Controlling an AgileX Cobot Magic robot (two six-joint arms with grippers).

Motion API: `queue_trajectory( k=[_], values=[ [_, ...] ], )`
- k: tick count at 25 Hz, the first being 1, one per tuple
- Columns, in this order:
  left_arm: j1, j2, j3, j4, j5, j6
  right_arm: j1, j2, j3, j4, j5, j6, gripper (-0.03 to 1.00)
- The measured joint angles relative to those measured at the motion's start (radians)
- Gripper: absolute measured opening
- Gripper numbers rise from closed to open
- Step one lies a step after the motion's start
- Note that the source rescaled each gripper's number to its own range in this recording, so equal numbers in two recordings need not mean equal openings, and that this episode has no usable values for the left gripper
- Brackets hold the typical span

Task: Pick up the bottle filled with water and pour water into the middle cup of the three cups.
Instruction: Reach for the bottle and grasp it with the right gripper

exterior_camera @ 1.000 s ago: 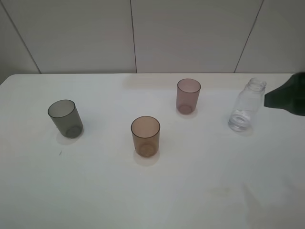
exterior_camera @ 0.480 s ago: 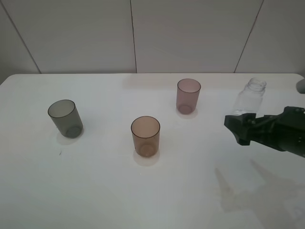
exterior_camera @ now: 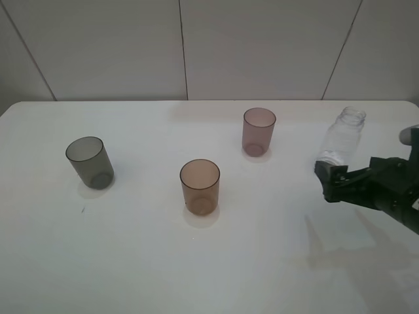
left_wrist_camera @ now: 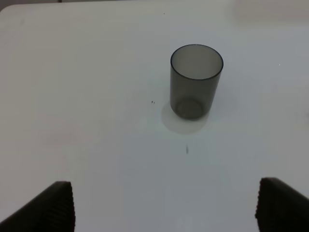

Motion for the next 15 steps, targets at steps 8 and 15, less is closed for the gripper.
queue_trajectory(
  k=[8, 15],
  values=[
    [0.000, 0.000, 0.000, 0.000, 0.000, 0.000, 0.000, 0.356, -0.004, 0.020, -0.303, 0.032, 1.00],
    [0.000, 0.000, 0.000, 0.000, 0.000, 0.000, 0.000, 0.447, -0.061, 0.076, -0.311, 0.097, 1.00]
  ],
)
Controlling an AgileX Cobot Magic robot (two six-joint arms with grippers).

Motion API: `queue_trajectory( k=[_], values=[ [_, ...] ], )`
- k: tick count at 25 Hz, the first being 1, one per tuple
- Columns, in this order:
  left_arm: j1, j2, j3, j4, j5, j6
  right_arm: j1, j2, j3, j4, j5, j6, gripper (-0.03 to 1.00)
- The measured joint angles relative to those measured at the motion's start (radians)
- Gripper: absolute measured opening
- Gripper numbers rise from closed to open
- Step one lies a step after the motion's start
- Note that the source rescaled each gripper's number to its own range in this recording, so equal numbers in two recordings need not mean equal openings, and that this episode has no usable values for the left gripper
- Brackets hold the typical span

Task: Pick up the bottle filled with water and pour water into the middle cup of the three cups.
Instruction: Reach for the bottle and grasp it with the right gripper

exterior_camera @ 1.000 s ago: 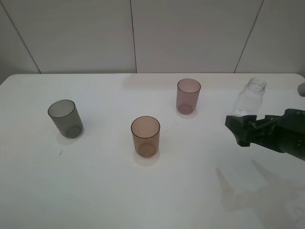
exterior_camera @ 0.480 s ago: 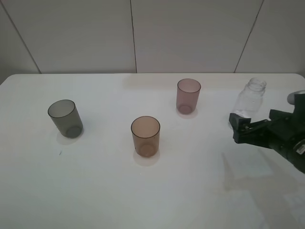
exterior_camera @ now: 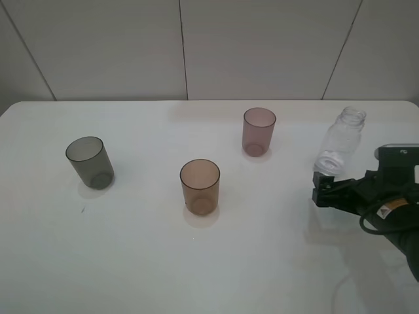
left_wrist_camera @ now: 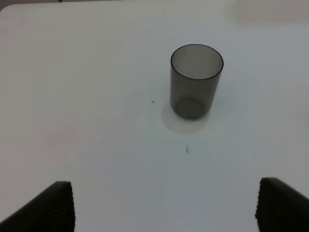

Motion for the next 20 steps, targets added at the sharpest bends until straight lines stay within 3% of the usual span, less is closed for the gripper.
queue_trajectory(
  k=[20],
  values=[
    [0.000, 0.000, 0.000, 0.000, 0.000, 0.000, -0.026, 0.044, -0.177, 0.100, -0.008, -0.048, 1.00]
  ],
)
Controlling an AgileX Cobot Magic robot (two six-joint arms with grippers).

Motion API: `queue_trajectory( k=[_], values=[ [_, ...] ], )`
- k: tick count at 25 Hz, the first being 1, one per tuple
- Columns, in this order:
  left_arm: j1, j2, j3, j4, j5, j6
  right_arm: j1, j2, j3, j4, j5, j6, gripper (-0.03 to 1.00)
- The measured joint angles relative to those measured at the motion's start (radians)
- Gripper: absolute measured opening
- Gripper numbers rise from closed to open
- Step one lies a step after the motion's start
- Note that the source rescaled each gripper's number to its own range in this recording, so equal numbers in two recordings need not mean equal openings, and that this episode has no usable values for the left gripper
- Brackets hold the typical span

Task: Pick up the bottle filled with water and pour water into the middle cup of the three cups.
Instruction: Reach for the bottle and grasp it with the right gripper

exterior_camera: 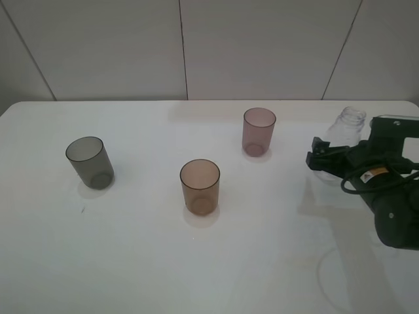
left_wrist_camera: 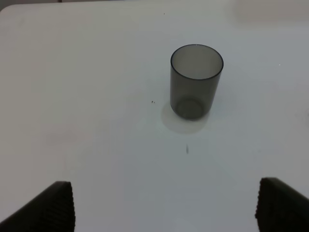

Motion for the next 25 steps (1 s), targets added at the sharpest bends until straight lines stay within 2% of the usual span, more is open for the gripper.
queue_trajectory(
  k=[6, 14, 25],
  values=[
    [0.000, 0.000, 0.000, 0.000, 0.000, 0.000, 0.000, 0.073, -0.051, 0.009, 0.000, -0.001, 1.00],
    [0.000, 0.000, 0.000, 0.000, 0.000, 0.000, 0.000, 0.129, -0.094, 0.031, 0.001, -0.086, 1.00],
    [0.000, 0.000, 0.000, 0.000, 0.000, 0.000, -0.008, 0.131, -0.126, 0.074, 0.001, -0.090, 1.00]
  ],
)
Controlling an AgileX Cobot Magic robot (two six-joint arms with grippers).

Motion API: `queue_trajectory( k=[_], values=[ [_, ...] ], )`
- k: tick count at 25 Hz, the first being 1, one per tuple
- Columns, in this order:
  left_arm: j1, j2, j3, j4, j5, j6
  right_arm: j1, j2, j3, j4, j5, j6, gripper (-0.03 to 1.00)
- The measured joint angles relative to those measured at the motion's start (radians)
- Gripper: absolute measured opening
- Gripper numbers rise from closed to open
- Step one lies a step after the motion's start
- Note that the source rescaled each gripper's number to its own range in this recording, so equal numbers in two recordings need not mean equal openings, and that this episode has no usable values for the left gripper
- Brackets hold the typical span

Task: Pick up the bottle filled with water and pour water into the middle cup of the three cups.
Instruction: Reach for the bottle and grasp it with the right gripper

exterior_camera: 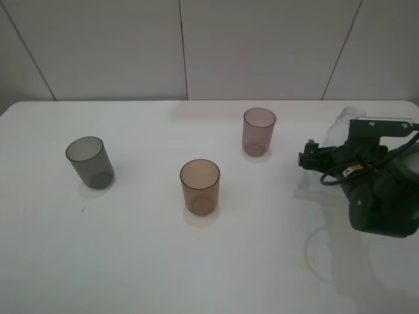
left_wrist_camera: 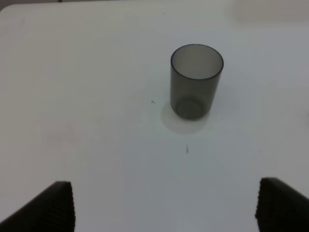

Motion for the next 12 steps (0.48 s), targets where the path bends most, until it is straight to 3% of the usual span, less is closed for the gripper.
queue_trajectory(
  k=[9, 10, 12],
  values=[
    [0.000, 0.000, 0.000, 0.000, 0.000, 0.000, 0.000, 0.001, -0.026, 0.013, -0.001, 0.000, 0.97],
    [0.000, 0.000, 0.000, 0.000, 0.000, 0.000, 0.000, 0.001, -0.026, 0.013, -0.001, 0.000, 0.88],
    [0.000, 0.000, 0.000, 0.000, 0.000, 0.000, 0.000, 0.001, -0.030, 0.013, -0.001, 0.000, 0.58]
  ],
)
